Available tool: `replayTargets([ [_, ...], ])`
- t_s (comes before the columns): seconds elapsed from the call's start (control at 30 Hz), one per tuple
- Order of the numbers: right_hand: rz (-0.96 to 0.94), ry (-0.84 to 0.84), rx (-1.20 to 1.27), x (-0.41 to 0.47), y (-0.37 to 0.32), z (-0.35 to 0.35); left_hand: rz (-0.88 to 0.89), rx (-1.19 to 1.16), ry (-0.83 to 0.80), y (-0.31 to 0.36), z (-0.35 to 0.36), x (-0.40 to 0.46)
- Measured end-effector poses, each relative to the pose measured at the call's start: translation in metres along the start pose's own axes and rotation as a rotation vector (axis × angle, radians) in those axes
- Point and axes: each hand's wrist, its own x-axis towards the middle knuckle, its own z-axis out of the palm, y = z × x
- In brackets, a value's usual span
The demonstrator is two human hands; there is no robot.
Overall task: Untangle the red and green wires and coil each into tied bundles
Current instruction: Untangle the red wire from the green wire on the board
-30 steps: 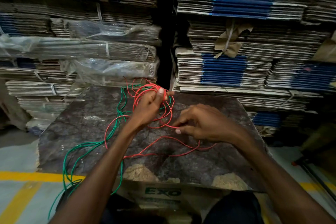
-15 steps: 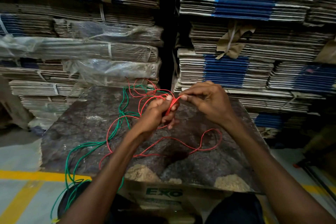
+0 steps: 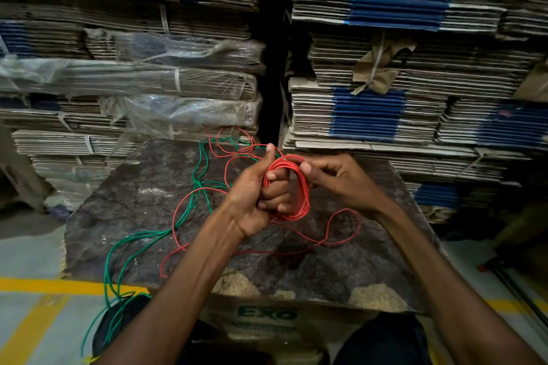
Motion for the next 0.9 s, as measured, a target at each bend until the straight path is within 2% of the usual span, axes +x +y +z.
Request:
replayTargets([
  [0.13,0.06,-0.066,0.007,-0.003,-0.005,0.003,-0.043,0.019,-0.016,0.001,0.005,-0.001],
  [0.23,0.127,-0.106,0.102,-0.007,-0.007,0.002,-0.067,0.051,-0.038,0.001,0.008,-0.003],
  [0.4,0.101,-0.061,0.141,-0.01,-0.005,0.0,-0.068,0.067,-0.04,0.001,0.01,-0.002],
  [0.53,0.085,0.06,0.2,-0.014,-0.005,0.0,-0.033,0.062,0.037,0.002,0.006,0.001],
  [0.63,0.095,0.096,0.177,-0.016,-0.004,0.002,-0.015,0.154,0.171,0.0,0.004,0.005],
  [0.77,0.101,0.08,0.145,-0.018,-0.004,0.005,0.018,0.326,0.32,-0.005,0.006,0.006],
  [0.9,0.121,0.004,0.093,-0.017,-0.004,0.001,0.009,0.317,0.305,-0.005,0.008,0.005],
])
